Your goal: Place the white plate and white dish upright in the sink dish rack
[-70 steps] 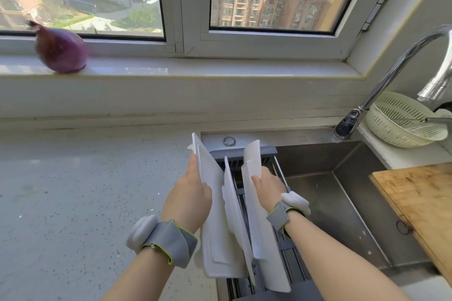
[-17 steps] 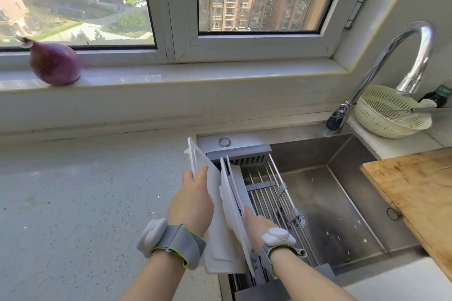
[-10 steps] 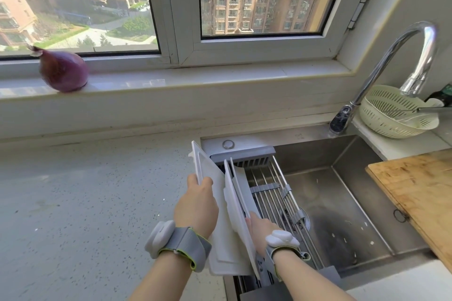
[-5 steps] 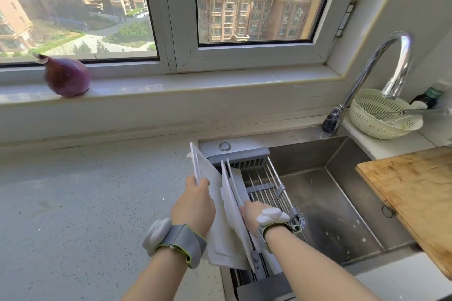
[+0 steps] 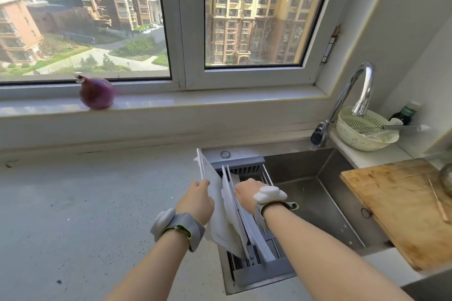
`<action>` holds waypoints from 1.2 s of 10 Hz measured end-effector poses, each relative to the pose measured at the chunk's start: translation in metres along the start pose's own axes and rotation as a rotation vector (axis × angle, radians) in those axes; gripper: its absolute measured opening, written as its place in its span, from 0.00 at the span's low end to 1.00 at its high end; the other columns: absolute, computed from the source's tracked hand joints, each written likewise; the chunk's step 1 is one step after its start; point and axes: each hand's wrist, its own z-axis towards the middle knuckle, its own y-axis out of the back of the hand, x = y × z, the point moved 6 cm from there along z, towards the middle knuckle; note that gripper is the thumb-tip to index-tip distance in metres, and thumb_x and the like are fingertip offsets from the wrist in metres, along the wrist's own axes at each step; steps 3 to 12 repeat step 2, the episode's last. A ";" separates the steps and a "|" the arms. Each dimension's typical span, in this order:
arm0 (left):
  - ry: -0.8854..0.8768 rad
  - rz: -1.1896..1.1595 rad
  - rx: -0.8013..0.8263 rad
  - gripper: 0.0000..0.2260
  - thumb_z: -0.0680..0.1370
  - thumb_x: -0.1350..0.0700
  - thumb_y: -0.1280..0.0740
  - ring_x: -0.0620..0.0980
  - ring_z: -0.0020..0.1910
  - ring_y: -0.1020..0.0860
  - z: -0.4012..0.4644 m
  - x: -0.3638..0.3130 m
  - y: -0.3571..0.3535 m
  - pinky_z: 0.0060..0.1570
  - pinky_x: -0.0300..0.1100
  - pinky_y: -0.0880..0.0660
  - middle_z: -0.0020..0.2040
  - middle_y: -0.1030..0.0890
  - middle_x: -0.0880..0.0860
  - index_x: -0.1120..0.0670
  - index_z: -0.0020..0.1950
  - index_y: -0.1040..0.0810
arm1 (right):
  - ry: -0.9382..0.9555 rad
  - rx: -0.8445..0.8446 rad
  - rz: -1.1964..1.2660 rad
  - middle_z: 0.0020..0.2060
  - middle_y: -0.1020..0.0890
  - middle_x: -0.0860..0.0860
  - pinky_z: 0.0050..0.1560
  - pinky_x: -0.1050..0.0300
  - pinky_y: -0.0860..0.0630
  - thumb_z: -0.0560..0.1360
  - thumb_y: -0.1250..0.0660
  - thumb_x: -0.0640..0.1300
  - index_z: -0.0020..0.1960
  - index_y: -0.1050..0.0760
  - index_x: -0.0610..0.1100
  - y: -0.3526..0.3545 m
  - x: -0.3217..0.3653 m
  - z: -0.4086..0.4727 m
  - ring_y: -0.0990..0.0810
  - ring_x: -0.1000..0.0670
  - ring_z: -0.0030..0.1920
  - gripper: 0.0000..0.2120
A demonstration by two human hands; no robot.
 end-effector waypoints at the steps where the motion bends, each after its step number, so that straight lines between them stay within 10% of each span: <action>1: -0.007 -0.015 0.022 0.20 0.78 0.59 0.45 0.58 0.62 0.26 -0.013 0.000 0.006 0.60 0.47 0.28 0.70 0.32 0.57 0.54 0.71 0.37 | 0.060 -0.020 0.029 0.54 0.21 0.41 0.50 0.49 0.26 0.78 0.47 0.46 0.49 0.25 0.43 0.011 0.014 -0.019 0.22 0.38 0.50 0.14; 12: -0.017 -0.105 0.035 0.20 0.78 0.59 0.43 0.59 0.62 0.26 -0.033 0.008 0.001 0.62 0.48 0.29 0.68 0.29 0.58 0.56 0.70 0.35 | 0.138 -0.079 0.129 0.55 0.20 0.40 0.52 0.51 0.27 0.78 0.45 0.45 0.54 0.24 0.41 0.025 0.028 -0.040 0.22 0.39 0.54 0.13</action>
